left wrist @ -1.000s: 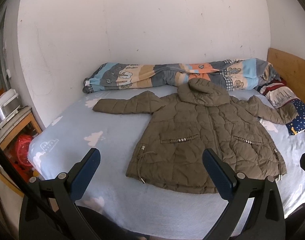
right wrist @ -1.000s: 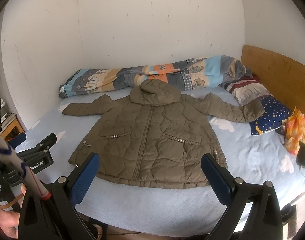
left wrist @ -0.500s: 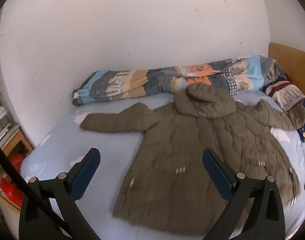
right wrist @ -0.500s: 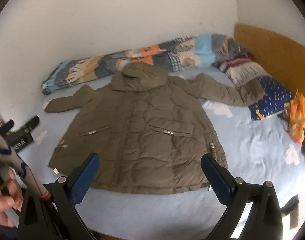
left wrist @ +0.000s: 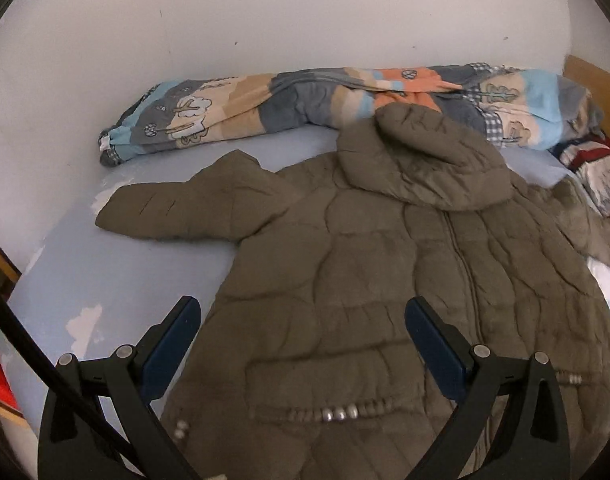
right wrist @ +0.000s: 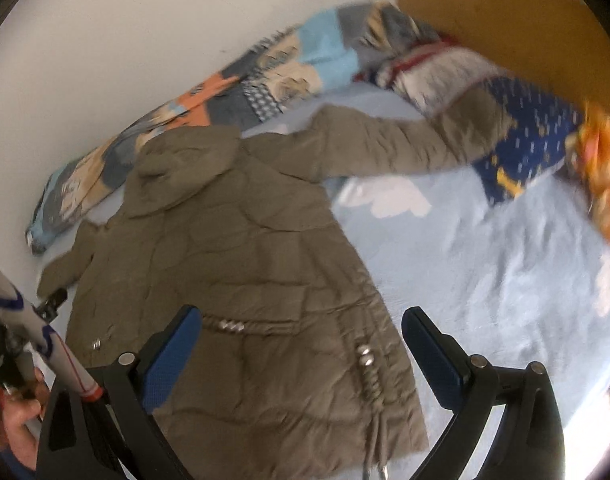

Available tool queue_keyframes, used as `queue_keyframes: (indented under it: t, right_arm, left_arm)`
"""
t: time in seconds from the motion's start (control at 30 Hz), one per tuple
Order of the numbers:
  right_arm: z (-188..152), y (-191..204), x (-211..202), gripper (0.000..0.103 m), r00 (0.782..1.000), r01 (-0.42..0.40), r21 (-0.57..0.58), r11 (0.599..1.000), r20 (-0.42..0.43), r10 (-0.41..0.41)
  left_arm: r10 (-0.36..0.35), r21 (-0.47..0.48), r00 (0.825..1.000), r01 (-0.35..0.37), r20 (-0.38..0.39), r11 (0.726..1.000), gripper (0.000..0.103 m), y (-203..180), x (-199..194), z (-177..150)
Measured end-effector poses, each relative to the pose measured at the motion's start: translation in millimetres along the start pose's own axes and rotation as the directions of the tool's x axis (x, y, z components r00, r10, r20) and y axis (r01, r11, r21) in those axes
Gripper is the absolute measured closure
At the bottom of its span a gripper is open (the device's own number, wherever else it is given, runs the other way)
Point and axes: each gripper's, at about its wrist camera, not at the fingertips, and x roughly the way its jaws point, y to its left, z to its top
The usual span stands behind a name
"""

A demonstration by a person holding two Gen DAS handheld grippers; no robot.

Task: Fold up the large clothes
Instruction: 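Move the right tool to the sleeve cuff beside the starry pillow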

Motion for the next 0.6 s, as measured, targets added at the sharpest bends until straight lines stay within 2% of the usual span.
queue_keyframes:
  t: [0.03,0.1,0.17,0.3,0.5,0.6]
  right_arm:
    - [4,-8,4,0.008,1.0,-0.009,0.036,0.999,-0.013,0.009]
    - [14,-24,11,0.008,0.996,-0.082,0.131,0.988,-0.022,0.085]
    - [25,-37,14,0.008,0.995,-0.092,0.176,0.98,-0.016,0.096]
    - [45,-66,17,0.011,0.993,-0.114,0.252,0.961,0.014,0.115]
    - [89,-138,24,0.019,0.996,-0.061,0.351,0.934,0.081,0.034]
    - [115,-167,32,0.029,0.995,-0.042,0.372,0.927,0.1,0.005]
  left_arm:
    - [-0.008,-0.008,1.0,0.008,-0.007,1.0,0.001,1,4,3]
    - [-0.013,-0.031,1.0,0.012,-0.023,0.999,0.001,3,14,4]
    - [-0.022,-0.043,0.999,0.021,-0.041,0.999,0.001,3,18,2]
    - [-0.021,-0.009,0.999,0.021,-0.046,1.0,0.001,-3,20,-1]
    - [-0.04,0.01,0.999,0.04,0.002,0.999,0.001,-4,11,1]
    - [-0.035,0.028,0.999,0.034,0.022,0.999,0.001,-6,9,2]
